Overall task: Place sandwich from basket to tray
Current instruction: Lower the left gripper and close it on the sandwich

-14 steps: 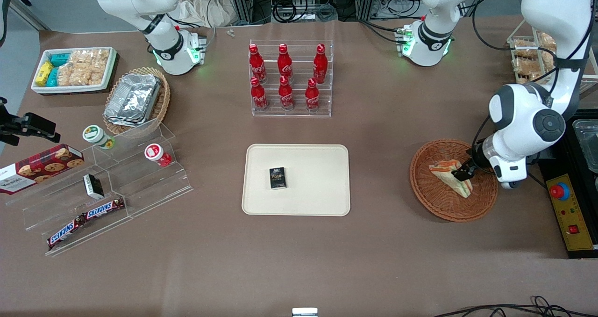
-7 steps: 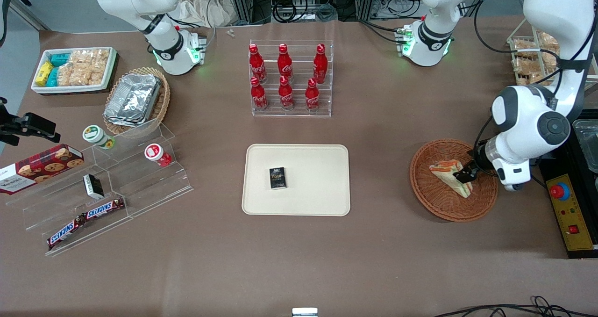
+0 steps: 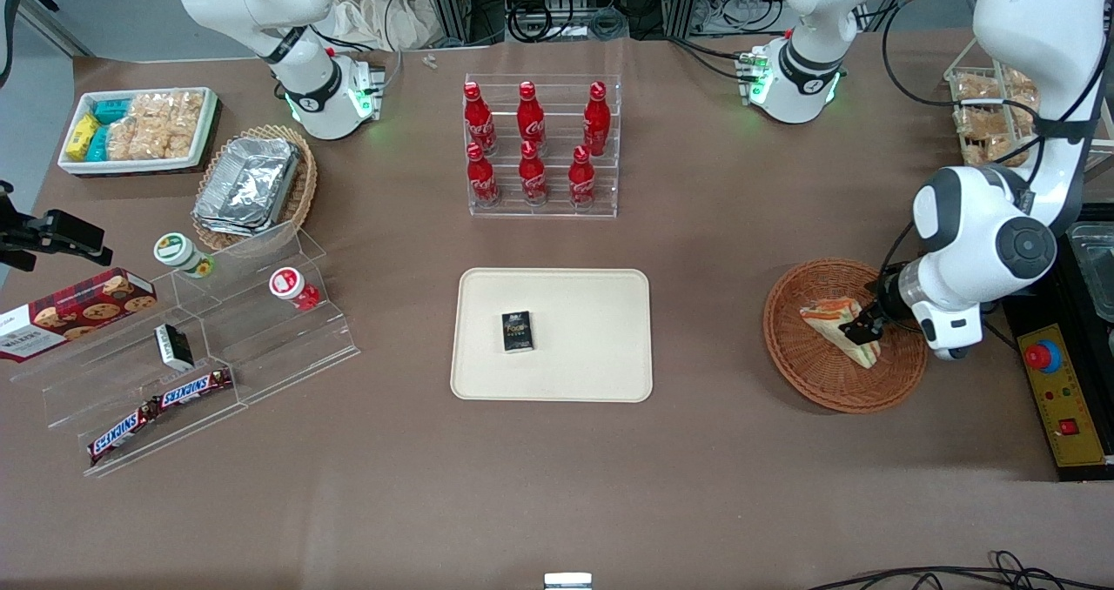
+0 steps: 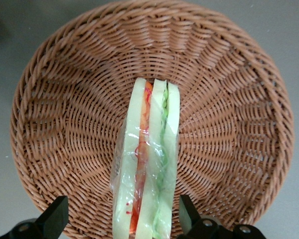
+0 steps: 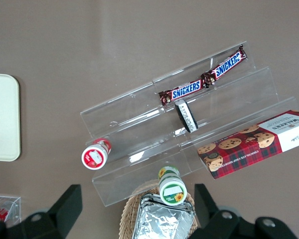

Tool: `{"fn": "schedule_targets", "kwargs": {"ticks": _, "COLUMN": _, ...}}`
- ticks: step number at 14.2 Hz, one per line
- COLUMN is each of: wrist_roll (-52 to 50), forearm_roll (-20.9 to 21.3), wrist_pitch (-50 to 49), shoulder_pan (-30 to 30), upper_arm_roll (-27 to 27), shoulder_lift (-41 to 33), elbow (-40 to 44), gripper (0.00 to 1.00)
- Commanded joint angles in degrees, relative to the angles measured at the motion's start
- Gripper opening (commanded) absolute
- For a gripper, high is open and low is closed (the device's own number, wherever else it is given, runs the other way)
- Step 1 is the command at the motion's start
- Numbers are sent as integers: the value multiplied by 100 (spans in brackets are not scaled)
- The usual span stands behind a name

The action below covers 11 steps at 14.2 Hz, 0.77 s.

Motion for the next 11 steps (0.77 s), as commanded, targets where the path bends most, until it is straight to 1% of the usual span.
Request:
{"fn": "schedule_targets", "kwargs": {"ticks": 1, "wrist_roll": -125, "forearm_roll": 31, "wrist_pitch": 201, "shoulder_pan": -10, "upper_arm_roll": -18, "shoulder_lift": 103, "elbow": -69, "gripper": 100}}
{"fn": "schedule_targets", "kwargs": {"ticks": 3, "wrist_roll": -125, "forearm_roll": 31, "wrist_pitch": 334, "shoulder_pan": -10, "upper_arm_roll": -18, "shoulder_lift": 155, "elbow": -131, "gripper": 99}}
{"fn": "schedule_targets", "kwargs": {"ticks": 4, "wrist_roll": -125, "forearm_roll": 31, "wrist_pitch": 334, "shoulder_pan": -10, "upper_arm_roll": -18, "shoulder_lift": 182, "elbow": -131, "gripper": 79}}
{"fn": "schedule_targets", "kwargs": {"ticks": 5, "wrist_roll": -125, "forearm_roll": 31, "wrist_pitch": 325, "shoulder_pan": -10, "upper_arm_roll": -18, "shoulder_lift": 165, "elbow": -131, "gripper": 42}}
{"fn": "schedule_targets", "kwargs": {"ticks": 6, "wrist_roll": -116, "forearm_roll": 31, "wrist_pitch": 317, "shoulder_pan": -18, "upper_arm_roll": -18, "shoulder_lift": 156, "elbow": -122, "gripper": 10}}
{"fn": "schedule_targets", "kwargs": {"ticks": 7, "wrist_roll": -107, "forearm_roll": 40, "wrist_pitch": 317, "shoulder_pan": -62, "upper_arm_roll": -27, "shoulder_lift": 147, "elbow": -114, "gripper": 0}}
{"fn": "schedule_targets", "kwargs": {"ticks": 9, "wrist_roll": -107, "forearm_roll": 118, "wrist_pitch": 255, "shoulder_pan": -264, "upper_arm_roll": -18, "shoulder_lift": 138, "elbow": -44, "gripper": 0}}
{"fn": "schedule_targets", "kwargs": {"ticks": 10, "wrist_roll": -107, "forearm_roll": 397, "wrist_pitch": 116, "shoulder_pan": -282, "upper_arm_roll": -27, "shoulder_lift": 103, "elbow": -17, "gripper": 0}}
{"fn": "schedule_targets", "kwargs": {"ticks": 11, "wrist_roll": -90, "forearm_roll": 687, "wrist_pitch": -286, "shoulder_pan": -334, "upper_arm_roll": -45, "shoulder_lift": 51, "elbow": 114, "gripper": 0}}
